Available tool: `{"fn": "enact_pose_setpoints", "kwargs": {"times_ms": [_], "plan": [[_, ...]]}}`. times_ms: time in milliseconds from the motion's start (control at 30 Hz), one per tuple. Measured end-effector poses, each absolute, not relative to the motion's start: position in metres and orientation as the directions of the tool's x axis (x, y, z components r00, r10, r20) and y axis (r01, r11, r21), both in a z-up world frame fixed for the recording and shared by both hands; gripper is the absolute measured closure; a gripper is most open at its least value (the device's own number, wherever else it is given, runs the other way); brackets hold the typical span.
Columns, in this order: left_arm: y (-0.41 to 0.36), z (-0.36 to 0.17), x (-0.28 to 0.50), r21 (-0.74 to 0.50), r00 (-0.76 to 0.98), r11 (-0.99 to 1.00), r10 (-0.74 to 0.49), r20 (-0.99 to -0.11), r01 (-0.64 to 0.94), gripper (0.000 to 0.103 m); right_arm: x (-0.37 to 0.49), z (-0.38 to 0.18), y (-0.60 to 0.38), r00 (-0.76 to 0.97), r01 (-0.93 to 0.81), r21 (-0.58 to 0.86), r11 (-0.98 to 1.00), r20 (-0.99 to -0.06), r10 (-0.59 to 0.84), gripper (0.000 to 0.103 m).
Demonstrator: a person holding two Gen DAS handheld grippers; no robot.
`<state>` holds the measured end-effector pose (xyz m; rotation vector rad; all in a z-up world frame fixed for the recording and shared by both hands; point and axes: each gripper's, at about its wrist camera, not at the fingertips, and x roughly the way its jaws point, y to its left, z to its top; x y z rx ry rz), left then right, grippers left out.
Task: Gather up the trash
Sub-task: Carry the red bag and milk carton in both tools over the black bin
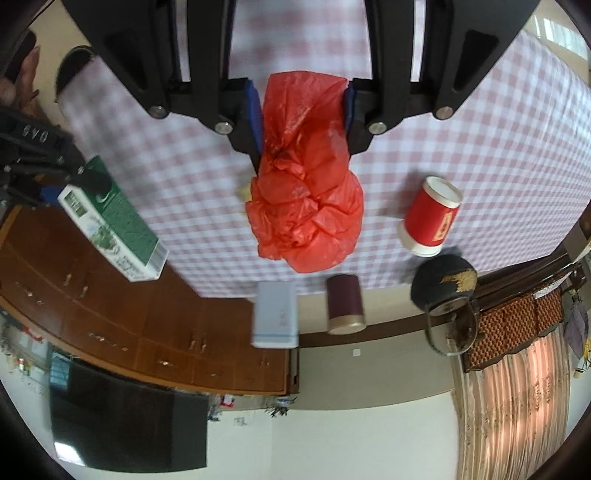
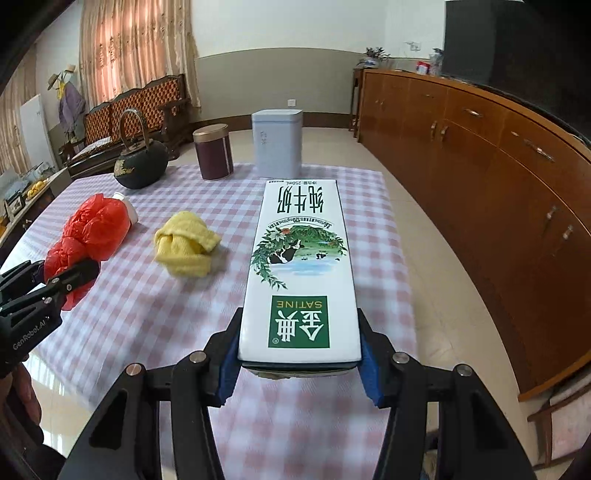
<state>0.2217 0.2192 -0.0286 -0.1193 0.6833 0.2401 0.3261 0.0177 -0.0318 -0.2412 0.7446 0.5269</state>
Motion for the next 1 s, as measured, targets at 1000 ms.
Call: {"fn": "enact_pose_setpoints", "kwargs": {"times_ms": [1000], "plan": [[0.047,0.016,0.165,-0.013,0.824,0.998,-0.057,-0.563,0.060,0.068,0.216,0.005,-0.168,0.751,-0.280,0.012,0.960,-0.620,0.227,0.047]]}}
